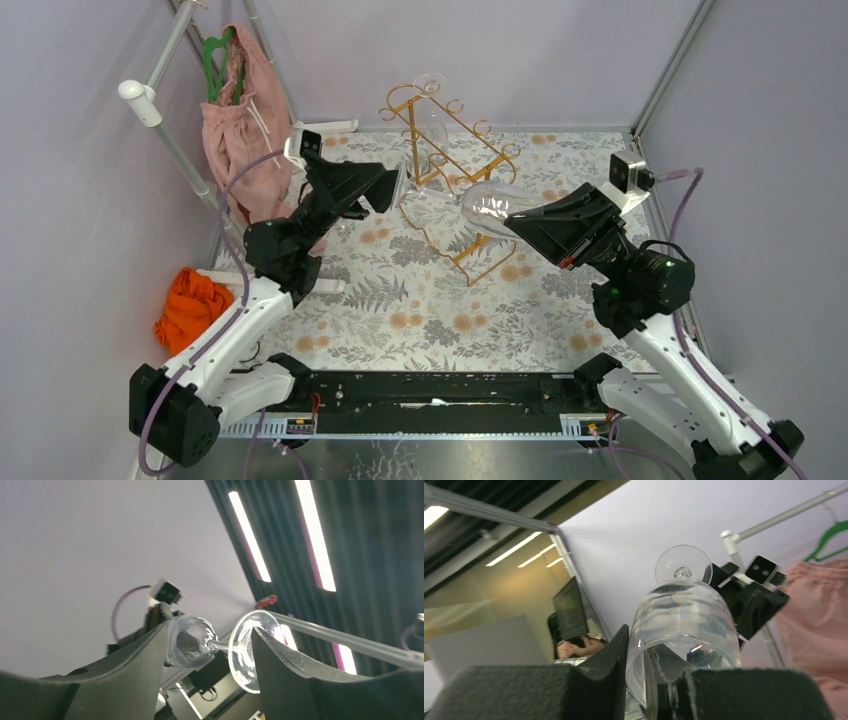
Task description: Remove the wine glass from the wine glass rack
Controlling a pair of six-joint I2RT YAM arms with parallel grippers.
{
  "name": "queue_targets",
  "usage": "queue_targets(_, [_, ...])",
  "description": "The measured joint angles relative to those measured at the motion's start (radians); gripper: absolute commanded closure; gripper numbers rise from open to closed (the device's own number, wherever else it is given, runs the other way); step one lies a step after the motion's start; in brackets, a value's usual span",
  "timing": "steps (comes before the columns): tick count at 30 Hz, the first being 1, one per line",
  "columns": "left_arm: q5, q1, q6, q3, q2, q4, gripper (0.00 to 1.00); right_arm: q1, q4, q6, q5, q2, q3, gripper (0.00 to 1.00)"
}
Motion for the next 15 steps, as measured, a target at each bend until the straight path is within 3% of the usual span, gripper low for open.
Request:
queue_targets(3, [0.004, 0.000, 0.127, 0.084, -0.027, -0.226, 0.31, 0.000, -0.269, -0.121, 0.029, -0.066, 0.076, 1.00])
queue_targets(8, [-0.098, 0.000, 0.444, 0.335, -0.080, -0.758, 0.31, 0.000, -0.799, -0.374, 0.190, -0.153, 0.310, 1.00])
queue_targets(15, [-0.308, 0.000, 0.729, 0.512, -0.113, -1.218, 0.32, 0.000, -1.194, -0.573, 0.403, -0.232, 0.480, 1.00])
